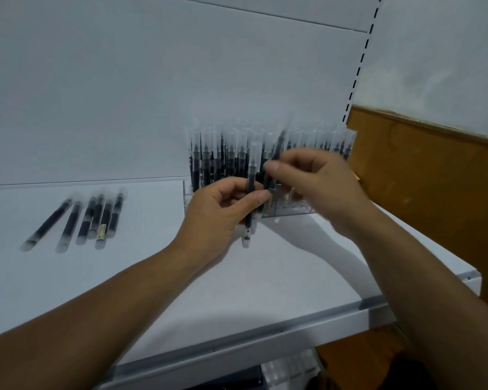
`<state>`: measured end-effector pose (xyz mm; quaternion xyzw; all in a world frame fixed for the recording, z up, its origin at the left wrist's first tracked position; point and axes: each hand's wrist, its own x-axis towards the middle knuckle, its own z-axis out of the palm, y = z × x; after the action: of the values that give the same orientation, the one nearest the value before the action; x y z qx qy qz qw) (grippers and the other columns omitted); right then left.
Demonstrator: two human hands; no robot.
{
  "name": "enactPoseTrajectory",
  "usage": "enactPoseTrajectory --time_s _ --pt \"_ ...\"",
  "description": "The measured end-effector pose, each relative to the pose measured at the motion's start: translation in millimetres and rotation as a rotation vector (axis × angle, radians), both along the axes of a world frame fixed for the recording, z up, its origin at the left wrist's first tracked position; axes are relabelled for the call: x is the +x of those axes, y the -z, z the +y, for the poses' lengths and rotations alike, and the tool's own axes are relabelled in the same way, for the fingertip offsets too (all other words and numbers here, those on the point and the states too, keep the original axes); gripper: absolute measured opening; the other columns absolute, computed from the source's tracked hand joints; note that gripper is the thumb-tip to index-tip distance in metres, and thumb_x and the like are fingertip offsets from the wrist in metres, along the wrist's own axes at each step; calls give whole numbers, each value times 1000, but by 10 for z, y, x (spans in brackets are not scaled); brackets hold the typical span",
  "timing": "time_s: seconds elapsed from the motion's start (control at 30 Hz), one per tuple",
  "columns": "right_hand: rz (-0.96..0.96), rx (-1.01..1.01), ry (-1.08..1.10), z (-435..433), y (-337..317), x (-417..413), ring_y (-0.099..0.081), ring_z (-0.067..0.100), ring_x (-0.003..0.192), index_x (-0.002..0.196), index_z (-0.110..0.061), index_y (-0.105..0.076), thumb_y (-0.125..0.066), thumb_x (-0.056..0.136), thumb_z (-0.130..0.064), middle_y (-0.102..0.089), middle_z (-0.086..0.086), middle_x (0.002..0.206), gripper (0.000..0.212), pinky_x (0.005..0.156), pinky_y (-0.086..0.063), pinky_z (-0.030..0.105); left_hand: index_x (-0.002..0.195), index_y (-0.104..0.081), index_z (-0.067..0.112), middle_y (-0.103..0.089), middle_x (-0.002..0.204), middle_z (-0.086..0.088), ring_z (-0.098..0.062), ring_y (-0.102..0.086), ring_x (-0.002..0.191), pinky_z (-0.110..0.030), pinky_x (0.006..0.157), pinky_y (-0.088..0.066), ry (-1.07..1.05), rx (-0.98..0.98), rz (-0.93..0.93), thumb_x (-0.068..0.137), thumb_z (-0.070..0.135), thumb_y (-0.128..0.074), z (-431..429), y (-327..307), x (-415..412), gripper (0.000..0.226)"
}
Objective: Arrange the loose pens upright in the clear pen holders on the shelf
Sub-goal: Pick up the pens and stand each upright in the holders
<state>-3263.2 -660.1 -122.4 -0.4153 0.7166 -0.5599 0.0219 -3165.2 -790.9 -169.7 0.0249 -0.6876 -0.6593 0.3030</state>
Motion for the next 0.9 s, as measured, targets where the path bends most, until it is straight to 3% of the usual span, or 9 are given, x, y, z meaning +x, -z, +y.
enactPoseTrajectory --time_s 0.07,0.17,0.37,0.5,0.63,0.73,0.9 --pt "-59 -137 103 47 -91 -87 -61 3 61 86 -18 -71 -68 89 -22 -69 -7 72 6 54 -47 14 93 -71 9 -71 78 -7 -12 -66 69 -27 66 -59 -15 36 -7 83 9 -68 -14 4 -5 10" --pt "6 -192 277 70 -172 -251 -62 3 62 89 -22 -70 -68 90 -27 -72 -3 83 5 56 -46 16 91 -71 12 -70 79 -8 -13 -66 71 -35 71 -58 -14 48 -17 82 12 -68 -19 11 2 10" --pt "190 -17 367 -58 -96 -395 -64 8 66 92 -22 -71 -69 90 -32 -68 -7 77 11 62 -50 22 89 -72 16 -70 75 -1 -10 -66 70 -24 65 -58 2 39 -30 82 12 -68 -21 17 -8 9" --pt "190 30 370 -104 -56 -412 -63 6 67 97 -19 -71 -67 90 -33 -67 -8 80 16 60 -50 17 92 -71 13 -70 75 -1 -9 -66 70 -22 63 -56 21 54 -37 83 11 -67 -22 19 8 10" --pt "219 53 404 -107 -68 -437 -67 13 72 92 -21 -72 -69 89 -35 -69 -7 78 14 74 -59 37 93 -71 13 -70 75 0 -10 -66 70 -23 66 -57 15 48 -40 83 11 -67 -26 21 -4 10" --pt "228 235 375 -97 42 -433 -66 16 73 90 -17 -72 -69 88 -34 -70 0 80 18 78 -58 43 93 -71 12 -70 74 1 -9 -66 69 -20 66 -55 20 45 -37 84 10 -67 -21 22 -7 10" --pt "222 345 359 -61 164 -423 -62 9 73 98 -17 -73 -71 85 -41 -68 -5 80 27 72 -55 35 92 -71 13 -70 79 -9 -10 -66 70 -16 63 -53 19 14 -45 83 10 -68 -19 24 -1 10"
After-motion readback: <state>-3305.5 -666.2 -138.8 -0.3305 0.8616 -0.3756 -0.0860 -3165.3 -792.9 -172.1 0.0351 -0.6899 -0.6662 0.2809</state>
